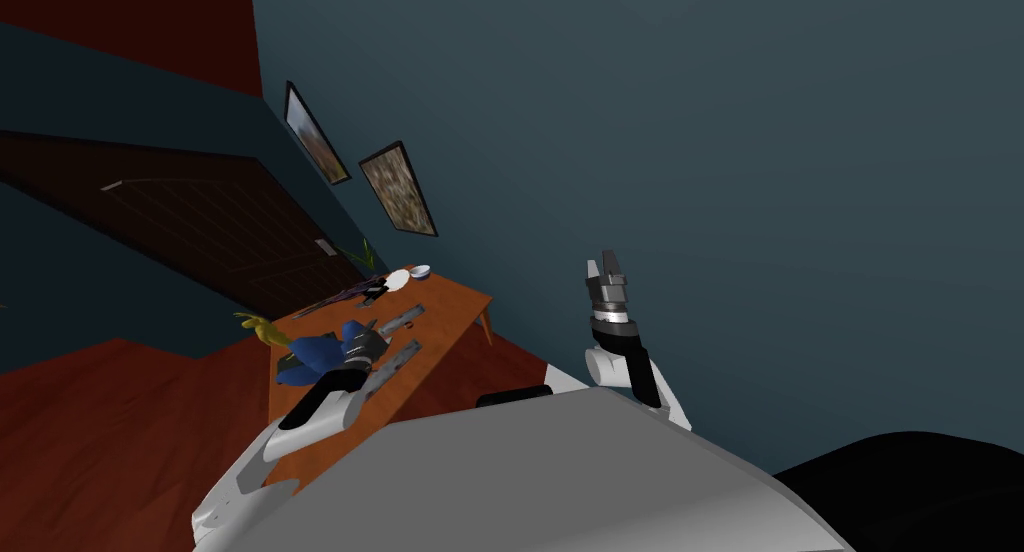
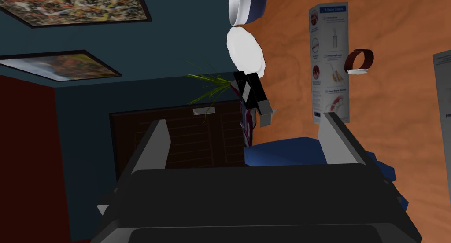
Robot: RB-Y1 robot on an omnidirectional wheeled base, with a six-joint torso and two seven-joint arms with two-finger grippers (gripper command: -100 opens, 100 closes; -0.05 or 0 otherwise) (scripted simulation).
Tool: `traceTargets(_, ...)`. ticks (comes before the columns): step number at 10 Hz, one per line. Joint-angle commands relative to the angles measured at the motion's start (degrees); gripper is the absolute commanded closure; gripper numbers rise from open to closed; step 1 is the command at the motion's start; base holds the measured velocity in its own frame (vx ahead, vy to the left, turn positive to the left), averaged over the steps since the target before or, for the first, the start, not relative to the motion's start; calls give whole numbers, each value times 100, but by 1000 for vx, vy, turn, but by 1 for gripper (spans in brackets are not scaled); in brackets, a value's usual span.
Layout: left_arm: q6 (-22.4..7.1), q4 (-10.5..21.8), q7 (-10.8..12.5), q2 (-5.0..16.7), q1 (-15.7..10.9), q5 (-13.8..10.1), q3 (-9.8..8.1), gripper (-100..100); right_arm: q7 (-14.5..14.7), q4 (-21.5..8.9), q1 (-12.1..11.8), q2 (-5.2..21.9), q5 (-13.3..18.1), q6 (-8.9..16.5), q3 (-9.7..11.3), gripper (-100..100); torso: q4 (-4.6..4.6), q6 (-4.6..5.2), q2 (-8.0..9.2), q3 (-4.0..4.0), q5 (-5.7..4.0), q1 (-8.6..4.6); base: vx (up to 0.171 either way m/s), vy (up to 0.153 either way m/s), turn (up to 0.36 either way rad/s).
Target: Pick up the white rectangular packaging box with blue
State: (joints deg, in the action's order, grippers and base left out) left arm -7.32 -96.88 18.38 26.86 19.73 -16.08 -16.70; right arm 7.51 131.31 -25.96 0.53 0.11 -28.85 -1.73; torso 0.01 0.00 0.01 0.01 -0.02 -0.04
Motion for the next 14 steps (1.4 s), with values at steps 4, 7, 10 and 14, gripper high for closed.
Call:
traceTargets(4,-687,741,296,350,-196,-437,-191,-100,0,0,-1,0,0,0,0,0,-1,-3,-2,-1,0,-2,8,-24,-90)
traceTargets(7,-1065,1102,403,466,-281,-612,-265,-100,0,0,-1,0,0,0,-1,0,0,-4,0,0,0,3,5,-12,-46)
traceTargets(10,-1515,1398,504,570,-365,-786,-335,-100,0,0,0,0,0,0,0,0,-1,-1,-4,-2,0,2,15,-8,-83)
traceTargets(14,-2091,1963,689,749,-529,-1131,-465,-100,0,0,-1,0,0,0,-1,0,-1,-4,-5,-3,2,7,16,3,-69)
